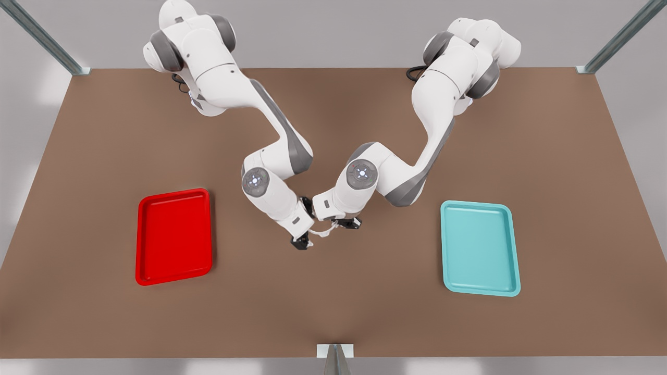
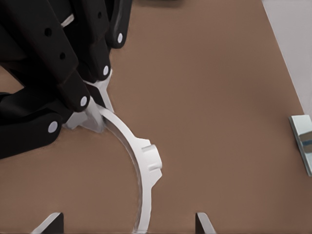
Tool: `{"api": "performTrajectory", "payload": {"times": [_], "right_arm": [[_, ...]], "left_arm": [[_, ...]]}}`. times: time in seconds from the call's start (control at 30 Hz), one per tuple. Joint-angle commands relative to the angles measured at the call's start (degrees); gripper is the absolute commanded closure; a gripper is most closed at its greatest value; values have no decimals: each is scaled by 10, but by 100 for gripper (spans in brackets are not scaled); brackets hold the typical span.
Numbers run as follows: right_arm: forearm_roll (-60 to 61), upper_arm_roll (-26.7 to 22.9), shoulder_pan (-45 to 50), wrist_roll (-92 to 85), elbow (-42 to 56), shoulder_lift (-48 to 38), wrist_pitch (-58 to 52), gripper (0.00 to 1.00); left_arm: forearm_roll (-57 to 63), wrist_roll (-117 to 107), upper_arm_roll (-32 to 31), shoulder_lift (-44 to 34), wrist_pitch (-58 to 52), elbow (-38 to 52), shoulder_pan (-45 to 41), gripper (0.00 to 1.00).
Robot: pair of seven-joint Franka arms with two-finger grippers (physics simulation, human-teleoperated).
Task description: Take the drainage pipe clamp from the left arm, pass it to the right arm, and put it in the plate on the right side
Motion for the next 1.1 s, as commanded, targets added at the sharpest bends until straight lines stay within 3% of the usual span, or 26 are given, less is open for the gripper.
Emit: {"api": "performTrajectory", "payload": {"times": [0.0,0.1,0.13,0.2,0.23,0.3,0.33,0.57,0.7,0.77,0.87,0.9,0.93,1.07], "right_arm": [[1,0,-1,-63,0,2,15,0],[1,0,-3,-63,1,8,17,2],[1,0,-3,-63,1,7,19,15],[-1,-1,-2,-65,2,8,19,62],[-1,-1,-2,-62,2,8,19,79],[-1,-1,-2,-63,3,8,19,79],[-1,-1,-2,-63,3,7,19,79],[-7,-8,-38,-66,-7,8,6,79],[-62,-16,-128,-77,-49,-35,-113,79],[-95,-18,-171,-128,-107,-80,-118,79],[-140,-17,-250,-232,-151,-109,-118,79],[-141,-18,-277,-271,-154,-109,-118,79],[-163,-18,-305,-313,-151,-108,-118,79],[-174,-18,-363,-351,-150,-85,-110,79]], "left_arm": [[-2,33,0,-1,0,0,0,79],[-2,33,0,-1,1,0,0,79],[-2,33,0,-1,0,0,0,79],[-2,33,0,-2,-1,0,0,79],[-1,33,0,-2,-2,0,0,79],[1,33,-1,-4,-2,0,0,79],[2,32,0,-4,-2,0,0,0],[-1,33,1,-12,-22,-1,18,0],[2,109,-4,-68,-217,-1,195,0],[5,109,-4,-103,-255,0,274,0],[5,102,-2,-153,-323,-3,322,0],[4,102,37,-286,-208,-195,297,0],[-3,102,47,-324,-175,-250,298,0],[-8,102,46,-301,-190,-233,292,0]]}}
